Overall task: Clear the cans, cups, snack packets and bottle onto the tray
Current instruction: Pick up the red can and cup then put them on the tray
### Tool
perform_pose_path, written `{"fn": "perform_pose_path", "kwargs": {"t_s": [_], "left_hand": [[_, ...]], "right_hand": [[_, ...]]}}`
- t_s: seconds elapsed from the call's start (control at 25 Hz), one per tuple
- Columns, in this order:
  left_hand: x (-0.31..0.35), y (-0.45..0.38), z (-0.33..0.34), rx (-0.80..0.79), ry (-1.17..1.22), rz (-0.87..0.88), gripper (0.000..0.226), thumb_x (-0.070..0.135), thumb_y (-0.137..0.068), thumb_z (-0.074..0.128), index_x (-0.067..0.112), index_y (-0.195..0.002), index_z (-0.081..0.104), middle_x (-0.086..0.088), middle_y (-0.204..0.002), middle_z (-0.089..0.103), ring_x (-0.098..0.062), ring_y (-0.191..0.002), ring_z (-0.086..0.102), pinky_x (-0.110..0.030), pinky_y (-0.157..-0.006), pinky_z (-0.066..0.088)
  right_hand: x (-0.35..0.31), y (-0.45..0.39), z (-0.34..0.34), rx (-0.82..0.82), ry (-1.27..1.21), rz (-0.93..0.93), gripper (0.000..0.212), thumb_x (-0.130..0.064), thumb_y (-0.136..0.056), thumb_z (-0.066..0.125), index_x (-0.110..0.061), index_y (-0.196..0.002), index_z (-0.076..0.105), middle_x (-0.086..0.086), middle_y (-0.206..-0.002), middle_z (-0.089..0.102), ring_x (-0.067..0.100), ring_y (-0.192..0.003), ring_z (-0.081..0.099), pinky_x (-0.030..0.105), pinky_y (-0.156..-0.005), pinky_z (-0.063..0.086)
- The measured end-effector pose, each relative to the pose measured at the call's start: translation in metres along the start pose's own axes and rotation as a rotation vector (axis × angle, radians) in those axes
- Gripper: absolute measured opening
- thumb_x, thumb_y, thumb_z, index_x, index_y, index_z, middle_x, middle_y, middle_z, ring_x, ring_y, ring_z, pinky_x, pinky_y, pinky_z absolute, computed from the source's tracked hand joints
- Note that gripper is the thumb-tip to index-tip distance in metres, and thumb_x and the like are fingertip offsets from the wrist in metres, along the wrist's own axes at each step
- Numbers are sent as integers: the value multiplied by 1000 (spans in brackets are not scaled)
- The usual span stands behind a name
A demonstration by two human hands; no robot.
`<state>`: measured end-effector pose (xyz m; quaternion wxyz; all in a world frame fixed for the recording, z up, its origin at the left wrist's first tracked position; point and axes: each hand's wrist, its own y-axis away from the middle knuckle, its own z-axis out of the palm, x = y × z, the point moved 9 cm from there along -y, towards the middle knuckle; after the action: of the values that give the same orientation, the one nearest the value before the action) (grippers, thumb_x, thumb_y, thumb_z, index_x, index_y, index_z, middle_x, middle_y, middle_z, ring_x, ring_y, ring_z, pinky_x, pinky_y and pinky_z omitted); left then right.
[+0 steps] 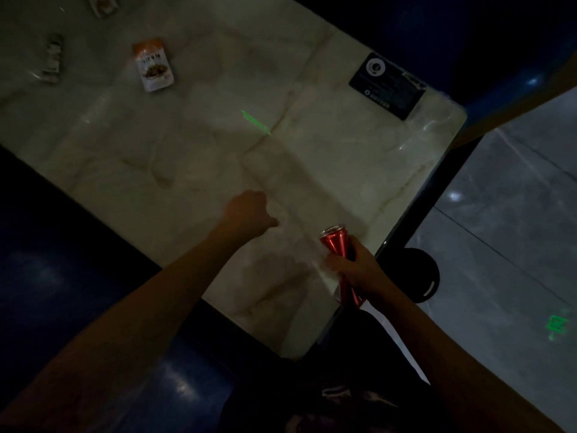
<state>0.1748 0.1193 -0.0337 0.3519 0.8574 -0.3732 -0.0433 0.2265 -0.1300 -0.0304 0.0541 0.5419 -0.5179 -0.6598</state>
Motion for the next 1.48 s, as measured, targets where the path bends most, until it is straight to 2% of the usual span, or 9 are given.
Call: {"fn": "perform_pose_path", "kwargs": {"t_s": [0.12, 0.28, 0.52, 0.72, 0.88, 1.0, 1.12, 1.28, 1.48], "left_hand": [[-7, 46, 13, 0, 697, -90, 65, 53, -69, 79, 18, -121, 60, 1, -101, 69, -18, -89, 68, -32, -78, 54], [6, 98, 45, 1, 1014, -49, 45, 42, -79, 75, 24, -119, 62, -2, -103, 69, -18, -86, 71, -39, -77, 61], [30, 117, 61, 8, 923, 27, 44, 39, -85, 69, 35, -123, 48, 15, -105, 59, 10, -86, 62, -9, -61, 49], [51, 118, 73, -13, 1012, -33, 88, 65, -59, 78, 33, -130, 37, 17, -109, 57, 2, -96, 59, -18, -72, 48], [63, 124, 80, 73, 1101, -84, 73, 52, -63, 82, 34, -124, 46, 9, -110, 62, -3, -90, 67, -19, -69, 55], [76, 134, 80, 123, 1142, -72, 65, 44, -66, 83, 43, -118, 46, 14, -105, 63, 4, -92, 66, -12, -64, 54], [88, 142, 80, 148, 1142, -16, 54, 37, -71, 79, 47, -110, 43, 25, -94, 67, 16, -88, 64, -2, -64, 48], [87, 153, 88, 106, 1150, 9, 67, 29, -77, 77, 25, -130, 38, 14, -100, 63, 18, -84, 63, -1, -61, 48], [76, 178, 110, 12, 1188, 74, 75, 33, -69, 82, 17, -128, 39, 9, -102, 62, 2, -86, 69, -13, -66, 54]], "right_hand": [[-9, 2, 0, -15, -308, 19, 50, -25, -70, 79, -24, -117, 60, 12, -108, 69, 34, -96, 67, 48, -89, 52], [-16, 10, 13, -168, -703, 152, 75, -32, -56, 79, -9, -123, 56, 18, -120, 68, 37, -109, 65, 50, -91, 51], [-27, 21, 6, -180, -606, 110, 65, -27, -72, 68, -6, -131, 51, 19, -125, 66, 40, -116, 62, 55, -103, 45], [-40, 31, -8, -237, -505, -19, 63, -28, -75, 67, -11, -133, 50, 12, -125, 67, 32, -116, 64, 54, -100, 47], [-39, 39, -26, -225, -469, -75, 61, -30, -78, 67, -12, -133, 50, 9, -123, 68, 29, -113, 66, 49, -98, 50], [-33, 39, -34, -161, -422, -59, 34, -17, -88, 63, -19, -121, 59, 6, -113, 73, 27, -109, 68, 49, -98, 51], [-34, 47, -29, -196, -374, -72, 30, -24, -80, 66, -24, -110, 63, 3, -107, 75, 23, -103, 70, 43, -92, 53], [-20, 63, -23, -170, -443, -100, 30, -25, -75, 67, -24, -105, 67, 5, -108, 75, 25, -104, 70, 49, -100, 49], [29, 102, -9, -66, -542, -114, 40, -24, -72, 70, -21, -111, 65, 9, -114, 73, 28, -110, 67, 49, -103, 46]]}}
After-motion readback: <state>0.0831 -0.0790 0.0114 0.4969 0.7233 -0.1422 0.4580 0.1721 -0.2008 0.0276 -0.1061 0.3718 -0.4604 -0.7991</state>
